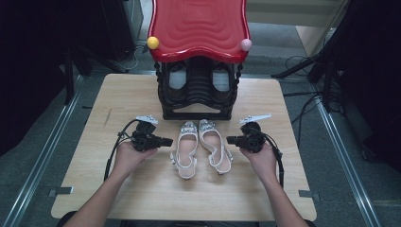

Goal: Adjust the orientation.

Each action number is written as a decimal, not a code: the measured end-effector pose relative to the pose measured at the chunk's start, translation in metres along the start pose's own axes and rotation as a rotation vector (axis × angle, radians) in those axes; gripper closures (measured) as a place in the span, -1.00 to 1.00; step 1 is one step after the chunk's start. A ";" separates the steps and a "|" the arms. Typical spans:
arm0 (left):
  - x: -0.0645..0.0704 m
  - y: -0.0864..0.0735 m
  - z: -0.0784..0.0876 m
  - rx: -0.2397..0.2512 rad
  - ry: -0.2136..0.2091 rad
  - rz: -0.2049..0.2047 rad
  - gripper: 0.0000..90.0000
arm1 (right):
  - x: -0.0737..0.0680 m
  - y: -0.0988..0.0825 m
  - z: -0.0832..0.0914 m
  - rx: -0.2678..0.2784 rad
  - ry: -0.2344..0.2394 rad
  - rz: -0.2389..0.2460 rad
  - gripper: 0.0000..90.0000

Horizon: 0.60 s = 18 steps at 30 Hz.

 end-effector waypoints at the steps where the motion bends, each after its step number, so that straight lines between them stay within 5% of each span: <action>1: 0.000 0.000 -0.002 -0.002 -0.001 0.002 0.99 | 0.000 -0.001 -0.001 -0.003 -0.002 0.000 1.00; 18: -0.004 0.000 -0.014 -0.046 -0.004 0.001 0.98 | -0.005 -0.007 -0.018 -0.052 0.012 -0.004 1.00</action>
Point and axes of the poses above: each handheld gripper's, and its own axes: z roughly backward along the jaws, y roughly out of its top, x roughly to its right, the point moved 6 cm from there along -z, roughly forward along the jaws, and after that the axes turned 14 degrees about -y, right-handed, at the moved point
